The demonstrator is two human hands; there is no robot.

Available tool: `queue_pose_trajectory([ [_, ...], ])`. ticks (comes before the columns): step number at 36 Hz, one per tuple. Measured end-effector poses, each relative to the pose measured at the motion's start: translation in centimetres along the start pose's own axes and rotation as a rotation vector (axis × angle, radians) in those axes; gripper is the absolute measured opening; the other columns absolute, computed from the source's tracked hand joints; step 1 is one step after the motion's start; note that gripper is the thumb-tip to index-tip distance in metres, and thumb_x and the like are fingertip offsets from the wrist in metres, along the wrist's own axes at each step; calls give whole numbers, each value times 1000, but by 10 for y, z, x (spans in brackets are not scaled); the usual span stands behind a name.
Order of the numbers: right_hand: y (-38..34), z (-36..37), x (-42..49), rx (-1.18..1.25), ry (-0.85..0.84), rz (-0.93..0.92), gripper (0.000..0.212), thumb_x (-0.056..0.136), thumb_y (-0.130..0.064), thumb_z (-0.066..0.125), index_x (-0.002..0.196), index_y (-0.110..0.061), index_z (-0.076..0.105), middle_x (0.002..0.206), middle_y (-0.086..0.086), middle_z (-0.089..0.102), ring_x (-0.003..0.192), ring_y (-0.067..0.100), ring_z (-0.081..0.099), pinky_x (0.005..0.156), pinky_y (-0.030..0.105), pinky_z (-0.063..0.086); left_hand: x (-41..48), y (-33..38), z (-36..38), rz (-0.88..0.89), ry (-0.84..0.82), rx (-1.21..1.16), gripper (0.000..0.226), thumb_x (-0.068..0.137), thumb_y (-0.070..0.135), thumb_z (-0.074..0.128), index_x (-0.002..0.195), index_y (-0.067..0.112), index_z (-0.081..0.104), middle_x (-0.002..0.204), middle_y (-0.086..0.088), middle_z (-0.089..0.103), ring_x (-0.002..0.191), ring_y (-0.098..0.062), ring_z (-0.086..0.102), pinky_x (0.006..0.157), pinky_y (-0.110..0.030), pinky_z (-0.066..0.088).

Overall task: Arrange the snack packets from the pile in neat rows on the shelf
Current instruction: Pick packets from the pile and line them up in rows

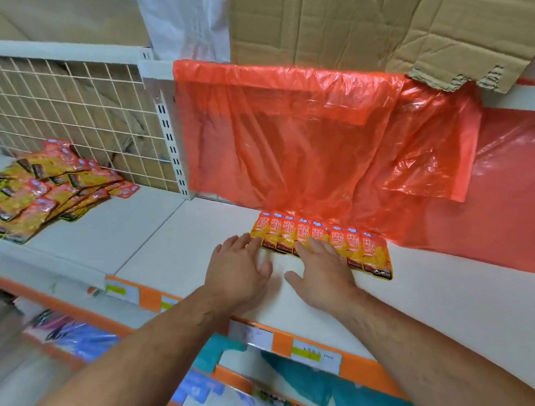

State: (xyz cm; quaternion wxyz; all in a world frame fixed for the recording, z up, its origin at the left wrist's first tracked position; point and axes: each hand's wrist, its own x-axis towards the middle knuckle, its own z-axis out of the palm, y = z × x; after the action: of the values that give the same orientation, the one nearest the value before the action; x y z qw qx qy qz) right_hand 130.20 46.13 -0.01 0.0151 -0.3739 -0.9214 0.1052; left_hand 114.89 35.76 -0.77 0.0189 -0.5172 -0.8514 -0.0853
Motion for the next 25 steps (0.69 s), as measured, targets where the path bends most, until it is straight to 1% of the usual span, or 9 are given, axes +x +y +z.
queue_pose_trajectory([
  [3, -34, 3, 4, 8, -22, -25, 72, 95, -57, 45, 156, -25, 22, 164, 2, 14, 150, 25, 10, 121, 40, 15, -10, -33, -7, -36, -17, 13, 85, 77, 62, 8, 149, 25, 37, 154, -5, 39, 140, -25, 35, 113, -41, 31],
  [6, -74, 10, 9, 1, -27, -51, 73, 94, -57, 46, 156, -25, 22, 164, 3, 14, 150, 26, 11, 122, 40, 16, -23, -74, -15, -70, -8, 11, 84, 78, 61, 11, 148, 24, 38, 154, -5, 38, 140, -25, 35, 114, -41, 31],
  [8, -105, 14, 13, 11, -28, -65, 72, 95, -56, 46, 156, -25, 23, 164, 3, 15, 150, 26, 11, 121, 38, 17, -33, -104, -22, -83, 9, -2, 85, 77, 62, 12, 148, 23, 39, 153, -5, 40, 139, -25, 37, 113, -40, 31],
  [12, -175, 24, 21, 36, -35, -87, 71, 96, -55, 46, 156, -27, 21, 165, 1, 12, 150, 24, 10, 122, 36, 15, -53, -171, -37, -98, 23, -17, 66, 91, 55, 34, 149, 24, 37, 154, -3, 37, 139, -23, 33, 114, -37, 28],
  [14, -210, 29, 26, 42, -39, -103, 70, 96, -54, 45, 157, -27, 21, 165, 1, 11, 150, 24, 9, 122, 35, 14, -62, -206, -44, -113, 14, -27, 63, 94, 51, 39, 150, 24, 33, 156, -3, 33, 142, -25, 29, 115, -37, 25],
  [16, -243, 35, 33, 53, -42, -115, 70, 96, -53, 46, 157, -27, 21, 165, 1, 11, 150, 23, 10, 121, 34, 13, -69, -240, -49, -142, 10, -34, 63, 94, 52, 38, 150, 24, 34, 157, -5, 32, 142, -25, 29, 116, -38, 25],
  [19, -287, 42, 44, 60, -41, -133, 70, 96, -52, 47, 156, -26, 23, 165, 1, 14, 150, 23, 12, 120, 33, 14, -78, -287, -55, -184, -3, 8, 71, 88, 57, 28, 150, 24, 35, 156, -6, 34, 141, -26, 32, 115, -40, 28],
  [22, -323, 49, 56, 50, -49, -166, 70, 95, -53, 47, 156, -26, 24, 164, 1, 15, 149, 23, 13, 119, 32, 15, -82, -328, -58, -218, -24, 15, 68, 92, 57, 31, 152, 24, 30, 158, -5, 30, 144, -26, 28, 117, -41, 25],
  [25, -351, 50, 73, 31, -60, -196, 70, 96, -53, 46, 156, -26, 22, 165, 1, 14, 149, 24, 12, 120, 33, 15, -78, -359, -62, -239, -10, 22, 71, 91, 59, 29, 153, 24, 29, 159, -5, 29, 145, -26, 27, 117, -43, 24],
])
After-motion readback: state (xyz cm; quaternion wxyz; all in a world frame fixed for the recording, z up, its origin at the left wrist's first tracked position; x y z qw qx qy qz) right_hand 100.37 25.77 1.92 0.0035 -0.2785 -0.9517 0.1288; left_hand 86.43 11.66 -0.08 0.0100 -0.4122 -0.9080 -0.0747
